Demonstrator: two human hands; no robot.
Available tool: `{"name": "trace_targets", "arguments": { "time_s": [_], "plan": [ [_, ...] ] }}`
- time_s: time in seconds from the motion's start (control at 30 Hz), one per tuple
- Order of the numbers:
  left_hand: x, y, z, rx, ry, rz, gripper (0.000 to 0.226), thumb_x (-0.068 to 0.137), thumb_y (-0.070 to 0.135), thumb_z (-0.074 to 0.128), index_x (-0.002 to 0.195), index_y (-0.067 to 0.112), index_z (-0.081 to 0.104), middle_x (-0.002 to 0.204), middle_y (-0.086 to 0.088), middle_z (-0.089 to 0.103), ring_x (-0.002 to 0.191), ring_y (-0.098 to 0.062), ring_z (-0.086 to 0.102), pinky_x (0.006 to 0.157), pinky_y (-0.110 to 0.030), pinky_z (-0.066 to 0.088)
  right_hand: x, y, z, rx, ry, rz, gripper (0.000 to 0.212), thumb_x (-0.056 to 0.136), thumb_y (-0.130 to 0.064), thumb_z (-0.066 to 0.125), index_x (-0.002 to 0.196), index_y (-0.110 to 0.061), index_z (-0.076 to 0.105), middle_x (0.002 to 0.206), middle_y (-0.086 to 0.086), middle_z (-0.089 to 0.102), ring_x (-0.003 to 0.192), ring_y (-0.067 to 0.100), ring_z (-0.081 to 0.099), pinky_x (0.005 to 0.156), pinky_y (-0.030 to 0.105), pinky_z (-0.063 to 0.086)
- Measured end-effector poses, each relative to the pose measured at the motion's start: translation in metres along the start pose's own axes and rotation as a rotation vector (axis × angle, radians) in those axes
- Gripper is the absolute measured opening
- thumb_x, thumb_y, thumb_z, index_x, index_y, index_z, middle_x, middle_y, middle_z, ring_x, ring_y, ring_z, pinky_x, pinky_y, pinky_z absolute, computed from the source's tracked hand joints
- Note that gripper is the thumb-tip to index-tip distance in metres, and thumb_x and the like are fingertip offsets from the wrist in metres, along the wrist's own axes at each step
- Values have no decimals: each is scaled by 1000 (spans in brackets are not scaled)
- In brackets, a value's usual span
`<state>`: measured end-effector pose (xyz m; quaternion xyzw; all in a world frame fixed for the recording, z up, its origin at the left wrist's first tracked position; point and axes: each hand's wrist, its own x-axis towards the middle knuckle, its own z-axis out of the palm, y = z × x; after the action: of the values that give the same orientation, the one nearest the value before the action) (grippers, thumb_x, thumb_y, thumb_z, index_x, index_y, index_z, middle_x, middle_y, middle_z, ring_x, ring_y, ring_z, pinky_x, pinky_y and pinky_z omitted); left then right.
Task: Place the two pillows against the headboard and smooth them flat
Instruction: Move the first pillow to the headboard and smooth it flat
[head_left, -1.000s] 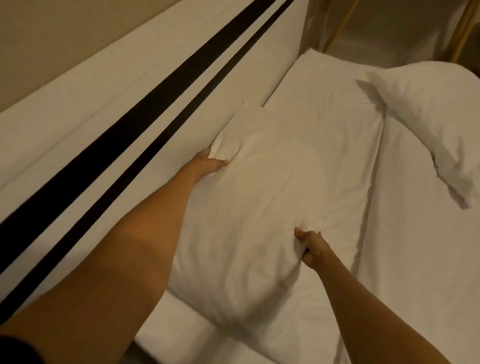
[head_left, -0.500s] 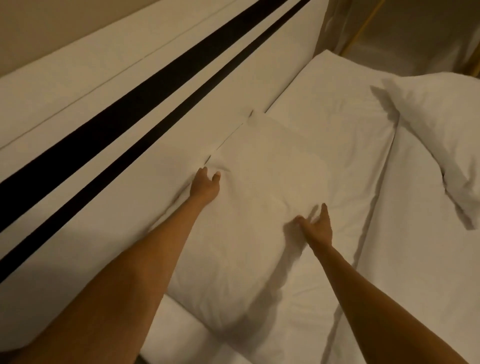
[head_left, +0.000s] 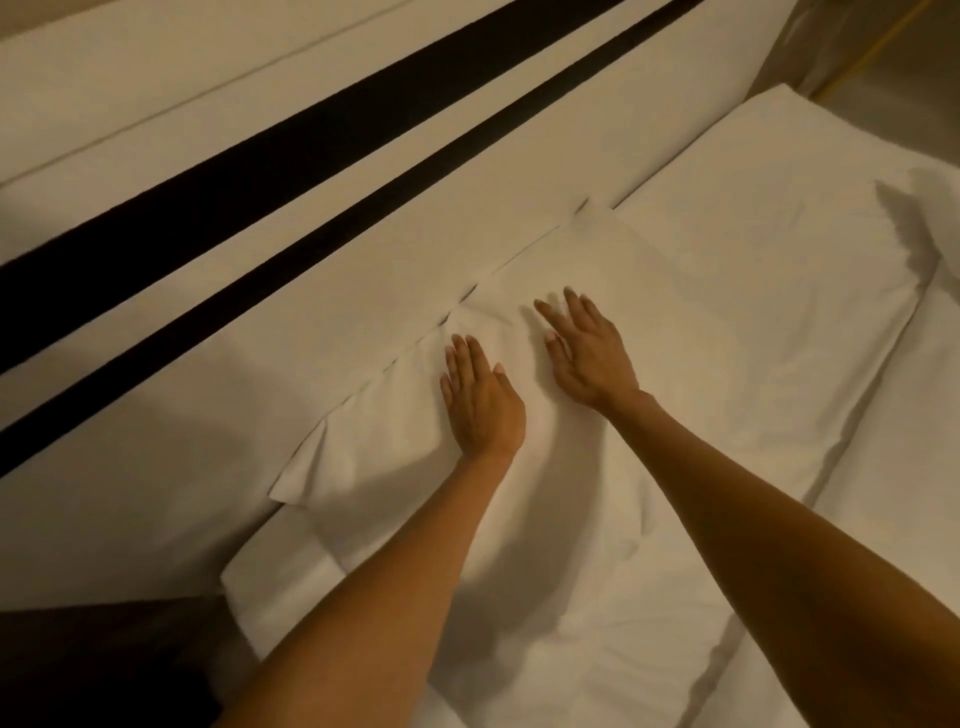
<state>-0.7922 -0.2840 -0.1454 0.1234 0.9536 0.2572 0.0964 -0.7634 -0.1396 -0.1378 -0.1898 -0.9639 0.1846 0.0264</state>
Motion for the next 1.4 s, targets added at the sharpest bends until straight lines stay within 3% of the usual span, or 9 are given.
{"name": "trace_targets", "arguments": {
  "time_s": [0.3, 0.47, 0.67, 0.73, 0.93, 1.03, 1.17, 1.27, 1.4],
  "plan": [
    [-11, -95, 25, 214, 71, -124, 65, 102, 47, 14, 156, 12, 5, 165, -1, 3, 153, -16, 0, 122, -38, -6, 43, 42, 53, -148, -105, 5, 55, 98, -49, 8, 152, -42, 12, 165, 1, 6, 152, 20, 2, 121, 43, 0],
    [-21, -131, 11, 172, 114, -326, 64, 102, 45, 16, 157, 15, 7, 165, 0, 5, 153, -15, 4, 123, -41, -1, 65, 78, 37, -209, -93, 101, 57, 97, -50, 6, 153, -41, 9, 165, 1, 2, 152, 21, 0, 121, 43, -3],
    [-38, -136, -20, 135, 138, -467, 63, 104, 39, 22, 155, 5, 9, 165, -10, 5, 153, -20, 2, 123, -42, -1, 62, 119, -17, -231, -94, 308, 59, 99, -50, 13, 155, -30, 13, 164, 11, 6, 151, 30, 6, 120, 54, 5],
    [-49, -121, -26, 119, 171, -422, 63, 104, 36, 25, 155, 4, 9, 165, -10, 6, 153, -21, 3, 122, -40, -2, 49, 115, -30, -222, -87, 279, 58, 101, -47, 16, 155, -28, 13, 164, 12, 7, 151, 30, 6, 120, 53, 8],
    [-88, -37, 5, 28, 180, -177, 65, 103, 37, 30, 155, 4, 9, 164, -10, 6, 153, -22, 4, 121, -34, -5, -20, 55, -12, -77, -90, -85, 52, 103, -44, 20, 154, -35, 14, 164, 6, 10, 151, 26, 7, 119, 46, 11],
    [-100, -8, 32, 60, 149, -118, 64, 103, 37, 31, 153, 3, 11, 163, -13, 9, 153, -25, 7, 123, -38, 1, -45, 39, 11, -73, -137, -187, 52, 102, -46, 14, 154, -39, 10, 164, 2, 5, 152, 21, 2, 119, 41, 4],
    [-112, -15, 58, 189, 48, -24, 66, 102, 45, 26, 154, 8, 12, 163, -8, 9, 152, -24, 10, 123, -40, 4, -61, 52, 40, -79, -138, -164, 52, 101, -50, 7, 152, -44, 8, 164, -3, 2, 151, 16, -1, 120, 37, 0],
    [-123, -41, 58, 248, 55, 7, 69, 97, 51, 28, 153, 10, 28, 160, -6, 26, 149, -22, 25, 122, -39, 11, -54, 79, 45, -82, -73, -51, 52, 100, -49, 9, 152, -44, 11, 164, -1, 9, 151, 18, 7, 121, 39, 5],
    [-140, -84, 52, 295, 71, 16, 72, 95, 54, 25, 151, 9, 35, 158, -6, 32, 146, -21, 33, 118, -38, 19, -48, 128, 36, -101, -30, 120, 54, 99, -47, 14, 152, -40, 17, 163, 3, 15, 151, 22, 14, 120, 44, 13]
  ]
}}
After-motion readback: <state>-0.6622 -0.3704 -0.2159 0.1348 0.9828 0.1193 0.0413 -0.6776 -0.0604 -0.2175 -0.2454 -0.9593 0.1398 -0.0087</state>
